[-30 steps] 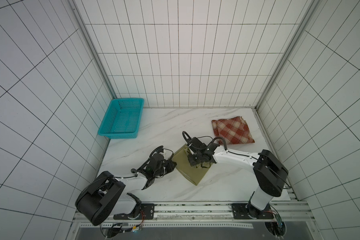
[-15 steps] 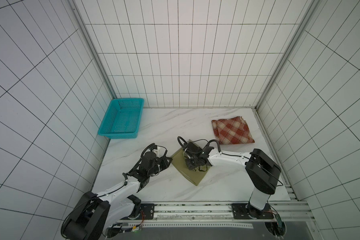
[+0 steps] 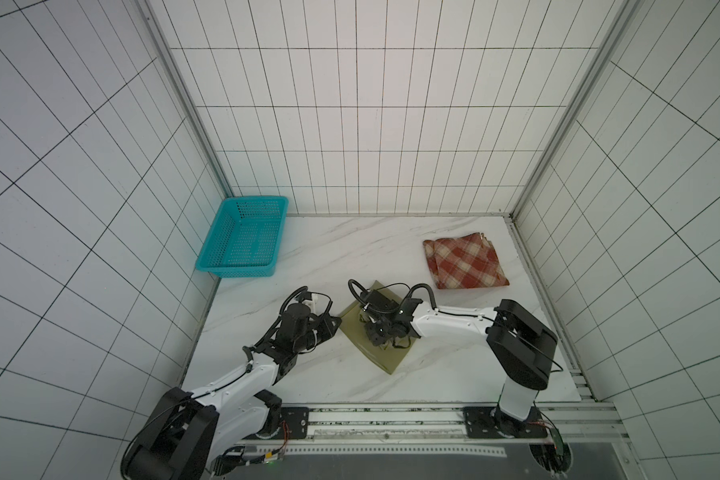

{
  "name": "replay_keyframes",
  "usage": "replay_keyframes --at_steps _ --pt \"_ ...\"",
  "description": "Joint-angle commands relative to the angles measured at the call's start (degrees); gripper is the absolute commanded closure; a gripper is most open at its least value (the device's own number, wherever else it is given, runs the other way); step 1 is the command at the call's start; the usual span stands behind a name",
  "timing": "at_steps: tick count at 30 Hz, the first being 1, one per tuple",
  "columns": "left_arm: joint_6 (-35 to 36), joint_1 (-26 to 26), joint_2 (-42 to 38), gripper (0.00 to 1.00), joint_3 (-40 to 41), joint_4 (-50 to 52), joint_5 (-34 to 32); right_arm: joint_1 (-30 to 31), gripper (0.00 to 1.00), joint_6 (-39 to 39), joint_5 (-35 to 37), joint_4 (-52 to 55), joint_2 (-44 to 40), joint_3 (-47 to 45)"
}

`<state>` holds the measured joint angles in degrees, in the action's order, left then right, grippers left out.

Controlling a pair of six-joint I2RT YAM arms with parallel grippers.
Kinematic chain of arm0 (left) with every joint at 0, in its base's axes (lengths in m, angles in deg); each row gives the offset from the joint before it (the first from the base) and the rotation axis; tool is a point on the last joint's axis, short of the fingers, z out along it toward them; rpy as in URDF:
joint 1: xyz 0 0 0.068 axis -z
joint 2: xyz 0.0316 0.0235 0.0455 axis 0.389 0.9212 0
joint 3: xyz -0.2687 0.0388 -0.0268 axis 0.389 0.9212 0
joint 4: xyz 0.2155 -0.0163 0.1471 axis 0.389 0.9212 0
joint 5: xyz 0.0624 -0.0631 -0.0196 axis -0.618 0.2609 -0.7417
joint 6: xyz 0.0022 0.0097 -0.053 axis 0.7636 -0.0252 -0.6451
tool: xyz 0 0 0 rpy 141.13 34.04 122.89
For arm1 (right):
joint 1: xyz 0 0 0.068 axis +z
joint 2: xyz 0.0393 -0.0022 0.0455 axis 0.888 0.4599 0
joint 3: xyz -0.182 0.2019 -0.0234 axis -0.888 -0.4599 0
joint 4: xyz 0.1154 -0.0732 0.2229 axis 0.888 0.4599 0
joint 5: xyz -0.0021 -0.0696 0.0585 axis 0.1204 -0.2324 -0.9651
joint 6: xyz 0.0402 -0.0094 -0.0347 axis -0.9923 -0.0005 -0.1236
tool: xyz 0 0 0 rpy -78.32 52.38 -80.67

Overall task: Fold and stack skirts
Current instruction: Fold the skirt at the center of the table, then rotate the skirt at the center of the table.

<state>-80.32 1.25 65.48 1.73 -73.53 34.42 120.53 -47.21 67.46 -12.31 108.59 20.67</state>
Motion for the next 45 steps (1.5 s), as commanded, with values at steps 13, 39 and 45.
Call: replay_keyframes --at_steps 13,39,45 --pt "1.9 -0.5 -1.7 1.0 -0.4 1.0 0.6 0.9 0.49 -3.7 -5.9 -0.8 -6.0 -1.9" --pt "4.7 9.5 22.3 1.0 -20.1 -5.8 2.6 -13.8 1.0 -7.4 -25.5 -20.3 -19.0 -20.7" --pt "4.2 9.6 28.3 1.0 -19.2 -10.0 1.5 -13.1 1.0 -8.6 -27.5 -24.1 -16.9 -24.1"
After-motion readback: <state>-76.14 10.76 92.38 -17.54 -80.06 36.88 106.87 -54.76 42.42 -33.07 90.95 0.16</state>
